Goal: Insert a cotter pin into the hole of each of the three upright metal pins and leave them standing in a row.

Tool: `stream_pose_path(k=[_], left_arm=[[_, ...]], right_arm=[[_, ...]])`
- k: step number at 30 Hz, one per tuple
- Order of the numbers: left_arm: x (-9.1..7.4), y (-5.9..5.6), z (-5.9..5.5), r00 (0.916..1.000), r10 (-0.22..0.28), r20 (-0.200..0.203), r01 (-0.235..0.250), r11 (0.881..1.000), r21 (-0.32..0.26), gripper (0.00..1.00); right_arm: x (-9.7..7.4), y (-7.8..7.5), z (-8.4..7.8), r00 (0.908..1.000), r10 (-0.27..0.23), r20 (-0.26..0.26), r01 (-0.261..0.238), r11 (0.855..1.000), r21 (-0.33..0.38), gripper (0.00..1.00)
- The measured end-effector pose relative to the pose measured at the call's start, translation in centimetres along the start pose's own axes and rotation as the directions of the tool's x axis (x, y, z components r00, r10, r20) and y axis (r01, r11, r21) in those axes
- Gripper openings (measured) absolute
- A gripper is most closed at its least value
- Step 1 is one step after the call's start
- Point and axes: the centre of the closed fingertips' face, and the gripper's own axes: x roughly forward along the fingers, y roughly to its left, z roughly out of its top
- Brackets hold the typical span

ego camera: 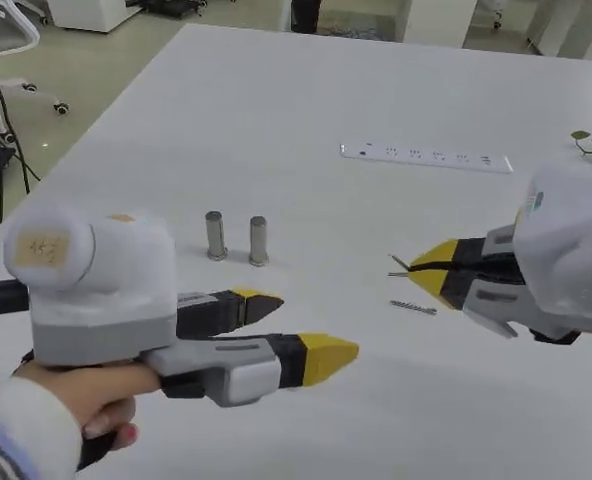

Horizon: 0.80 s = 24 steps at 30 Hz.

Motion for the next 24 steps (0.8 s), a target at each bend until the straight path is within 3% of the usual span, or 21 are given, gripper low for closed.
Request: stream_pose_path(k=[5,8,11,24], left_arm=[[0.4,-0.5,0.1,0.9994,-0.034,-0.01,0.034,0.999,-0.021,0.46],[0.5,-0.9,0.3,0.9984,-0.056,0.002,0.056,0.998,-0.018,0.38],[0.7,-1.2,0.7,0.9968,-0.08,0.007,0.08,0.996,-0.048,0.35],[1.3,-1.4,0.7,0.9934,-0.114,-0.01,0.113,0.989,-0.091,0.21]], right_arm=[[-0.2,1.0,0.6,1.0,-0.009,0.003,0.009,0.999,-0.041,0.0],[-0.2,1.6,0.9,1.0,-0.009,0.003,0.009,0.998,-0.06,0.0],[0.0,2.3,1.1,1.0,-0.007,-0.007,0.006,0.995,-0.099,0.0],[0.8,4.4,2.2,0.9995,0.027,-0.018,-0.03,0.982,-0.188,0.0]])
